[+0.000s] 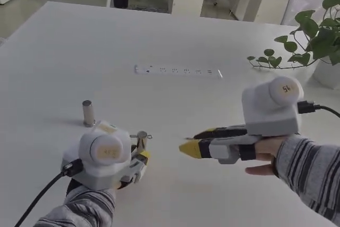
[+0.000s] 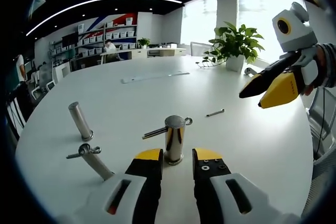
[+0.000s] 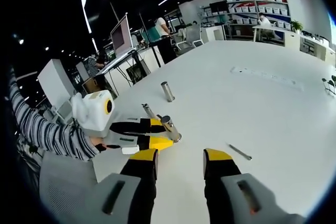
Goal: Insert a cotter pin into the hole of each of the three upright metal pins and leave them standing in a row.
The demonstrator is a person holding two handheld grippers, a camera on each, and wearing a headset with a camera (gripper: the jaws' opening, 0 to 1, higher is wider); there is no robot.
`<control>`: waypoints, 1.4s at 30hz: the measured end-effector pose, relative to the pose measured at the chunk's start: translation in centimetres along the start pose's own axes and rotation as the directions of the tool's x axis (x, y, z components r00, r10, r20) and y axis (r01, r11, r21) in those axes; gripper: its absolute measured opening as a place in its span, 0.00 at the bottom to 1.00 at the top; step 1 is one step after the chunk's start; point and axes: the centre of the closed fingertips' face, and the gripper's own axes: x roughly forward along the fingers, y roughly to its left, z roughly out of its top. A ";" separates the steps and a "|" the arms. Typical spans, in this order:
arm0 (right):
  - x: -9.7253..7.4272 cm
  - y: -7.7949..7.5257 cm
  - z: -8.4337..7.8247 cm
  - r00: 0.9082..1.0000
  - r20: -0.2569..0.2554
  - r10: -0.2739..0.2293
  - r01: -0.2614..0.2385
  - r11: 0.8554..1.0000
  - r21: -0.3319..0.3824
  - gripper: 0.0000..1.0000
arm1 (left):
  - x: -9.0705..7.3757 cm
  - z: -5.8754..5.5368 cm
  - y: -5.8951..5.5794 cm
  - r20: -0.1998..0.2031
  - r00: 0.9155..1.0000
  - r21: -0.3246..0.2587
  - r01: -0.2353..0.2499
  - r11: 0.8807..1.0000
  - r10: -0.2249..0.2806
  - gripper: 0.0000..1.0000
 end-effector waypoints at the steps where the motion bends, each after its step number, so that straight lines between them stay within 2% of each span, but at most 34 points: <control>1: 0.2 0.1 0.5 1.000 0.009 0.006 -0.006 1.000 0.006 0.32 | -0.3 -0.2 -0.2 -0.001 1.000 -0.003 0.002 1.000 -0.002 0.22; 6: 1.1 0.1 2.1 0.999 0.041 0.011 -0.010 1.000 -0.025 0.39 | -1.5 -0.3 -0.7 0.008 1.000 -0.042 0.024 0.999 -0.024 0.29; 9: 2.1 0.2 3.4 0.997 0.072 0.025 -0.022 0.999 -0.030 0.42 | -2.5 -0.3 -1.1 0.021 0.999 -0.039 0.040 0.998 -0.039 0.35; 10: 2.4 0.2 3.7 0.997 0.075 0.027 -0.025 0.999 -0.030 0.42 | -2.8 -0.3 -1.0 0.020 0.999 -0.042 0.039 0.998 -0.038 0.36; 13: 3.9 0.1 4.9 0.996 0.087 0.024 -0.020 0.999 -0.048 0.42 | -3.9 0.0 -0.6 0.050 0.998 -0.084 0.034 0.996 -0.030 0.42; 17: 5.9 0.5 5.9 0.996 0.079 0.043 -0.038 0.998 -0.054 0.43 | -4.9 0.0 -0.4 0.046 0.998 -0.065 0.040 0.997 -0.038 0.48; 20: 7.6 1.4 7.1 0.994 0.088 0.067 -0.058 0.993 -0.103 0.43 | -6.1 0.2 -0.1 0.071 0.997 -0.094 0.045 0.995 -0.038 0.56; 22: 8.8 2.3 7.9 0.992 0.085 0.091 -0.080 0.989 -0.125 0.43 | -6.8 0.1 0.1 0.072 0.997 -0.092 0.040 0.995 -0.034 0.59; 24: 9.9 2.8 8.3 0.993 0.067 0.098 -0.084 0.978 -0.190 0.42 | -7.2 -0.1 0.3 0.068 0.997 -0.091 0.035 0.995 -0.029 0.65; 27: 11.2 3.5 8.6 0.993 0.050 0.109 -0.096 0.971 -0.218 0.42 | -7.8 -0.5 0.8 0.050 0.999 -0.062 0.026 0.998 -0.023 0.67; 31: 12.8 4.4 9.0 0.991 0.044 0.128 -0.114 0.963 -0.245 0.40 | -8.6 -0.1 1.5 0.063 0.998 -0.070 0.024 0.997 -0.020 0.75; 37: 14.8 4.3 9.2 0.992 0.037 0.121 -0.107 0.959 -0.264 0.34 | -9.5 0.1 2.3 0.058 0.998 -0.051 0.032 0.998 -0.029 0.86; 39: 15.4 4.2 9.2 0.992 0.027 0.123 -0.112 0.959 -0.261 0.36 | -9.7 0.1 2.4 0.063 0.997 -0.048 0.041 0.998 -0.038 0.90; 42: 16.4 4.2 9.6 0.991 0.041 0.125 -0.109 0.953 -0.284 0.31 | -9.8 -0.3 2.9 0.049 0.998 -0.048 0.036 0.998 -0.033 0.94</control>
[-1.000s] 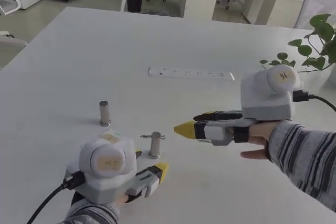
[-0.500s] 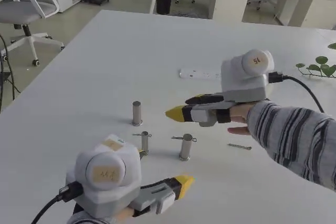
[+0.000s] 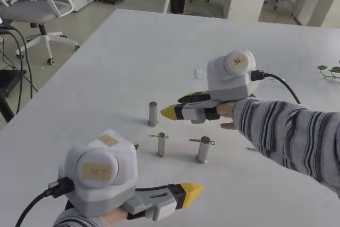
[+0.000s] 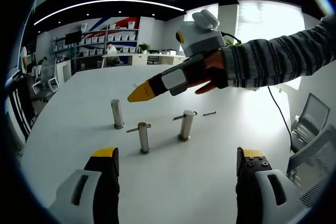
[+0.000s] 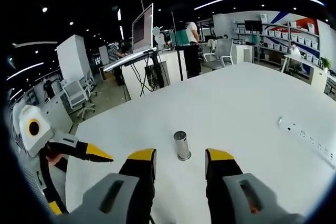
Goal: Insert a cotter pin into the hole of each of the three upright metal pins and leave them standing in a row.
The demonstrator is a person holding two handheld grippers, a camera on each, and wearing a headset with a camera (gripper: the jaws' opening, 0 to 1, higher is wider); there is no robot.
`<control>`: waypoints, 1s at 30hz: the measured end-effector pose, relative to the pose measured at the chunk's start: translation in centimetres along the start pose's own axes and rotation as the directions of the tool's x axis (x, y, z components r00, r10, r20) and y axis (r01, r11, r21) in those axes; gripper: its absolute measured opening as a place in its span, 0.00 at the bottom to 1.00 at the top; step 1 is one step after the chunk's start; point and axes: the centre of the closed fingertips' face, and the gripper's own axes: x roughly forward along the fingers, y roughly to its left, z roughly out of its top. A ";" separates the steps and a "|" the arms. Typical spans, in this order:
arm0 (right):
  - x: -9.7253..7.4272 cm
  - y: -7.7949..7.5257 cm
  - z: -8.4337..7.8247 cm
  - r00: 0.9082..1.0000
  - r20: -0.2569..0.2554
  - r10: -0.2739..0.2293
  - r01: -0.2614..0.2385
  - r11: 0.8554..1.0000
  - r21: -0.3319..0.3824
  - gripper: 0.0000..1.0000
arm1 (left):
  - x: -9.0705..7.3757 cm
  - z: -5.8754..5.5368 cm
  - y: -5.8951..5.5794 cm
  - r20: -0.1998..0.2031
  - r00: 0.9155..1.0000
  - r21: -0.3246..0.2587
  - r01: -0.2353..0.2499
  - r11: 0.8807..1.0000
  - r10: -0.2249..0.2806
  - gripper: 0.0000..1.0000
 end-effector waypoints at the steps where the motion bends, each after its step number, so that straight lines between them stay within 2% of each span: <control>1: 0.3 0.0 0.0 1.000 -0.003 0.003 -0.003 1.000 -0.002 0.31 | -0.1 0.0 0.2 -0.002 1.000 -0.002 -0.004 1.000 0.004 0.95; 3: 0.9 0.0 0.0 1.000 -0.005 0.006 -0.006 1.000 -0.014 0.33 | -0.2 0.1 0.4 0.004 1.000 -0.013 -0.005 1.000 0.005 0.98; 10: 2.9 0.5 -0.1 1.000 -0.020 0.017 -0.018 0.999 -0.038 0.31 | -0.8 0.8 1.3 0.032 0.999 -0.012 -0.016 1.000 0.016 0.99; 14: 3.8 0.6 -0.4 0.999 -0.032 0.027 -0.029 0.998 -0.055 0.28 | -1.0 1.0 1.6 0.033 0.999 -0.012 -0.018 1.000 0.019 0.99; 18: 5.2 0.3 -0.4 0.999 -0.034 0.039 -0.041 0.997 -0.067 0.26 | -1.2 1.0 1.8 0.028 0.999 0.015 -0.019 1.000 0.018 0.99; 22: 5.6 0.7 -0.6 0.998 -0.054 0.033 -0.039 0.993 -0.114 0.22 | -1.4 1.1 1.9 0.036 0.999 0.012 -0.016 1.000 0.015 0.99; 30: 5.9 -0.2 -0.7 0.997 -0.074 -0.002 -0.008 0.991 -0.134 0.11 | -1.7 1.0 1.7 0.024 1.000 0.044 -0.011 0.999 0.010 0.99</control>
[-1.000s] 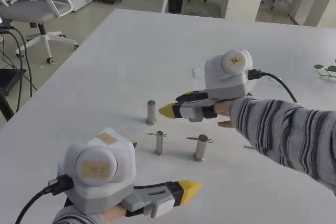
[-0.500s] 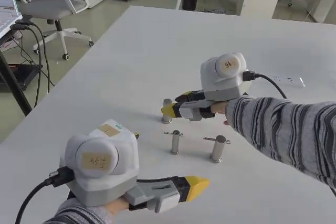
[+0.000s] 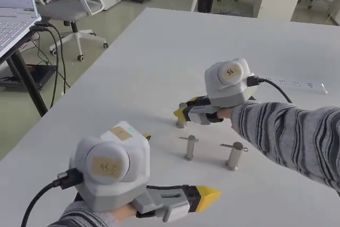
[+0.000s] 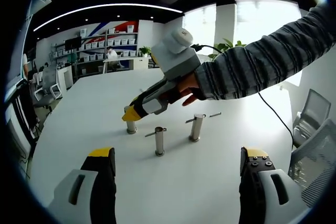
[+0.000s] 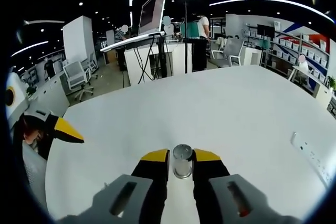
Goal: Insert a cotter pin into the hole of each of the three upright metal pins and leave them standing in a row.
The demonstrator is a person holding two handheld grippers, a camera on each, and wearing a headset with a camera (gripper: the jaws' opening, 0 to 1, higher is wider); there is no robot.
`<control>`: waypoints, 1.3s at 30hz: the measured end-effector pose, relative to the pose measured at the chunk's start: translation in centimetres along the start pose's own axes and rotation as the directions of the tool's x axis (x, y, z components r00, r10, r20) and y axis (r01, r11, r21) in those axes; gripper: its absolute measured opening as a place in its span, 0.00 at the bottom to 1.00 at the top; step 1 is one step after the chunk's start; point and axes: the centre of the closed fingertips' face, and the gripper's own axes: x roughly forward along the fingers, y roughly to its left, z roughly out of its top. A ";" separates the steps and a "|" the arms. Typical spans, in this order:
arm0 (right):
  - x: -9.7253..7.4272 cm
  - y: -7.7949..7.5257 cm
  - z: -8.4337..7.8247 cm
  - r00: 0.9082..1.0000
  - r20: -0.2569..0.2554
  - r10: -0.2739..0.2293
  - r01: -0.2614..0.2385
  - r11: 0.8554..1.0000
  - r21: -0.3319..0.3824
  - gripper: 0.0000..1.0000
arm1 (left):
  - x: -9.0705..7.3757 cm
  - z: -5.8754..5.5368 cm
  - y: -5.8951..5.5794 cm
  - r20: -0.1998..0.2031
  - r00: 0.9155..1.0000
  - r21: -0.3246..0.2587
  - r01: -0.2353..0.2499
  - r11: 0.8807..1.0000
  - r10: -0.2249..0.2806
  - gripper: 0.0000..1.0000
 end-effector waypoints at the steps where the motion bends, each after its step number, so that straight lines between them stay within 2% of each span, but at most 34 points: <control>1: -0.2 -0.1 -0.1 1.000 -0.004 -0.005 0.005 1.000 0.002 0.09 | 0.0 0.0 0.0 -0.001 1.000 -0.005 -0.001 1.000 0.001 0.99; 2: 0.0 -0.6 -0.2 1.000 -0.005 -0.009 0.009 1.000 0.005 0.09 | 0.0 0.0 0.0 0.000 1.000 -0.007 -0.001 1.000 0.001 0.99; 8: -0.7 -0.2 -0.3 1.000 -0.021 -0.019 0.019 1.000 0.017 0.08 | 0.0 -0.1 -0.1 0.000 1.000 -0.016 0.004 1.000 -0.004 0.99; 12: -1.2 -0.6 -0.4 0.999 -0.026 -0.029 0.030 0.999 0.041 0.08 | -0.2 0.2 -0.2 0.006 1.000 -0.011 0.010 1.000 -0.010 0.99; 14: -1.6 -0.8 -0.6 0.999 -0.038 -0.036 0.038 0.999 0.039 0.08 | -0.2 0.3 -0.2 0.007 1.000 -0.008 0.013 1.000 -0.013 0.99; 18: -2.7 -1.1 -0.7 0.998 -0.029 -0.047 0.048 0.998 0.041 0.08 | -0.4 0.5 -0.2 0.008 1.000 0.000 0.016 1.000 -0.016 0.99; 23: -3.8 -2.0 -1.9 0.997 -0.047 -0.065 0.067 0.997 0.035 0.08 | -0.4 0.9 -0.5 0.012 1.000 0.002 0.021 1.000 -0.021 0.99; 30: -7.0 -2.9 -3.6 0.993 -0.036 -0.110 0.114 0.988 0.102 0.08 | -0.2 1.2 -1.1 0.013 0.999 0.003 0.030 1.000 -0.030 0.99; 39: -10.7 -4.4 -6.1 0.985 -0.058 -0.160 0.166 0.981 0.099 0.08 | 0.1 1.3 -1.4 0.010 0.999 0.004 0.039 0.999 -0.039 0.99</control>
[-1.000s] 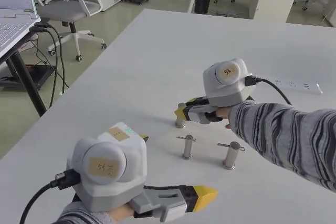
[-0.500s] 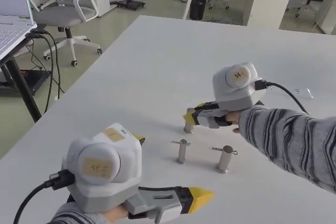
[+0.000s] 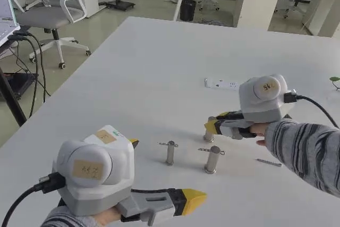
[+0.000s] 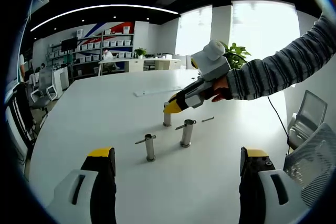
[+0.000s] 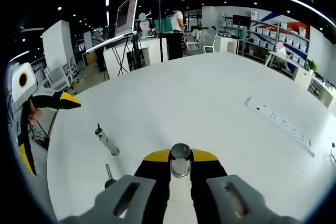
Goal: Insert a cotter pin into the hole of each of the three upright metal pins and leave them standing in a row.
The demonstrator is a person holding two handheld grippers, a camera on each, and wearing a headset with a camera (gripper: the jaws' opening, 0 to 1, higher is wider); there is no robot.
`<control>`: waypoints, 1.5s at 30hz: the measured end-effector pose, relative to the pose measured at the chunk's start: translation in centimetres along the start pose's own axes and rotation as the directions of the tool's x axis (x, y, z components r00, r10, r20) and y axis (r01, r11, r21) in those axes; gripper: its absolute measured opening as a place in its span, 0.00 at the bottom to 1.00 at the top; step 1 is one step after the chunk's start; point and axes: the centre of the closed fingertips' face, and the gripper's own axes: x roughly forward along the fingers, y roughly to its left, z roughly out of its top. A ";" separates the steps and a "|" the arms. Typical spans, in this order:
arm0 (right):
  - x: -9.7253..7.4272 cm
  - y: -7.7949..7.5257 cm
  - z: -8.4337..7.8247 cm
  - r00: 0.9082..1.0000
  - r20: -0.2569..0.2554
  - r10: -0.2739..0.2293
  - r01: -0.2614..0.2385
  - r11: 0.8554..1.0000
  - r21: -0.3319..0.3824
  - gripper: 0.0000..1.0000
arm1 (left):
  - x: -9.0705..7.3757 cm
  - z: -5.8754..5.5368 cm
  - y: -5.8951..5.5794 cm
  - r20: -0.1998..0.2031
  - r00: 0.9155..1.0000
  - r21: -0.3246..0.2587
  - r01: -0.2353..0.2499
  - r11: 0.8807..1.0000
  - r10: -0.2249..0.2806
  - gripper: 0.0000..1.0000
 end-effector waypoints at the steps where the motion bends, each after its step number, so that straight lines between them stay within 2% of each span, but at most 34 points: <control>1: -0.3 -0.2 -0.2 1.000 -0.001 -0.004 0.004 1.000 0.001 0.08 | 0.0 0.0 0.0 0.000 1.000 0.000 0.000 1.000 0.000 0.99; 8: -2.5 -0.8 -1.9 1.000 -0.006 -0.021 0.021 1.000 0.013 0.08 | 0.1 0.2 0.0 0.000 1.000 0.005 0.002 1.000 -0.002 0.99; 18: -5.4 -0.4 -4.4 1.000 -0.015 -0.024 0.024 1.000 0.018 0.08 | 0.1 0.1 0.0 -0.003 1.000 0.005 0.002 1.000 -0.002 0.99; 25: -7.1 1.1 -5.4 1.000 0.004 -0.004 0.004 1.000 0.019 0.08 | 0.0 0.1 -0.1 -0.003 1.000 0.007 0.003 1.000 -0.003 0.99; 32: -8.4 3.5 -5.9 1.000 0.014 0.015 -0.015 1.000 -0.006 0.08 | -0.2 0.0 -0.2 -0.005 1.000 0.005 -0.002 1.000 0.002 0.99; 41: -8.5 5.5 -5.8 0.999 0.032 0.019 -0.019 1.000 -0.004 0.08 | -0.2 -0.1 -0.3 -0.002 1.000 0.000 0.003 1.000 -0.003 0.99; 45: -8.3 6.4 -5.6 0.999 0.033 0.017 -0.016 0.999 -0.029 0.08 | -0.3 0.1 -0.4 0.002 1.000 -0.004 0.000 1.000 0.000 0.98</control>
